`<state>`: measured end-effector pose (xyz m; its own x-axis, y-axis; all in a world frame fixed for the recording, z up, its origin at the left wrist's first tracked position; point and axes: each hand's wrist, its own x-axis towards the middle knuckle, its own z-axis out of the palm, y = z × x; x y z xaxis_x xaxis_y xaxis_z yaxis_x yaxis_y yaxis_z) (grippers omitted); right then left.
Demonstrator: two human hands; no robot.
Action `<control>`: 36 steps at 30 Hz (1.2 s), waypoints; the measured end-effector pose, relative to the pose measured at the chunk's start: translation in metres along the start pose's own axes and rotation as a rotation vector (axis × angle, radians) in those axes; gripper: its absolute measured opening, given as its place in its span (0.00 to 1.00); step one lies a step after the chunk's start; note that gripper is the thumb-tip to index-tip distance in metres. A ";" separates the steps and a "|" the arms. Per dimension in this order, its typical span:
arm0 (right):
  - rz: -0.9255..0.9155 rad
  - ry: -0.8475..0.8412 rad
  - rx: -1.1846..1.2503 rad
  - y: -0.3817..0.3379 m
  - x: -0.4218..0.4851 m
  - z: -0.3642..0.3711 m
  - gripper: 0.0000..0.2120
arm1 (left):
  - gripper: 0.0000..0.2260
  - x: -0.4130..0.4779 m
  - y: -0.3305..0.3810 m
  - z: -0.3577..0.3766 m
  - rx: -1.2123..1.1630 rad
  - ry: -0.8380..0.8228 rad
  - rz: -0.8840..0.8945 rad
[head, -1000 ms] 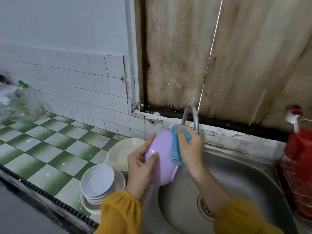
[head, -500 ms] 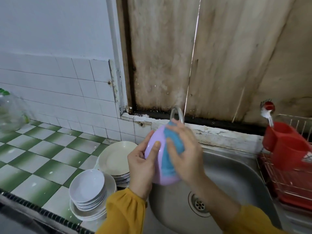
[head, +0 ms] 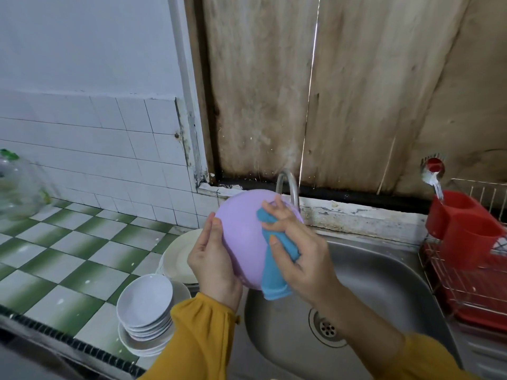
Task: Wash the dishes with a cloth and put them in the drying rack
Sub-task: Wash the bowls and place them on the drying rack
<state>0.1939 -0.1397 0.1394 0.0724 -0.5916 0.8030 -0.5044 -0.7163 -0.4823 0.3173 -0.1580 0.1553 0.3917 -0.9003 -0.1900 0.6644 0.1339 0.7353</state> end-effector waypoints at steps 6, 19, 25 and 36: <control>0.406 0.330 -0.018 0.007 0.011 0.002 0.12 | 0.11 -0.013 -0.013 0.007 0.013 -0.005 -0.051; 0.786 0.716 0.581 0.018 0.009 -0.013 0.12 | 0.10 0.011 -0.003 -0.003 0.033 -0.196 -0.374; 0.209 0.426 -0.015 -0.013 -0.032 0.023 0.17 | 0.18 0.011 -0.009 0.005 -0.044 -0.148 -0.459; 0.530 0.059 0.201 -0.011 0.049 -0.041 0.10 | 0.09 0.008 0.034 -0.012 0.406 -0.605 0.187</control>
<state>0.1679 -0.1459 0.1979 -0.1972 -0.8716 0.4489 -0.2849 -0.3871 -0.8769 0.3503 -0.1558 0.1707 -0.0211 -0.9638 0.2659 0.2884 0.2488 0.9246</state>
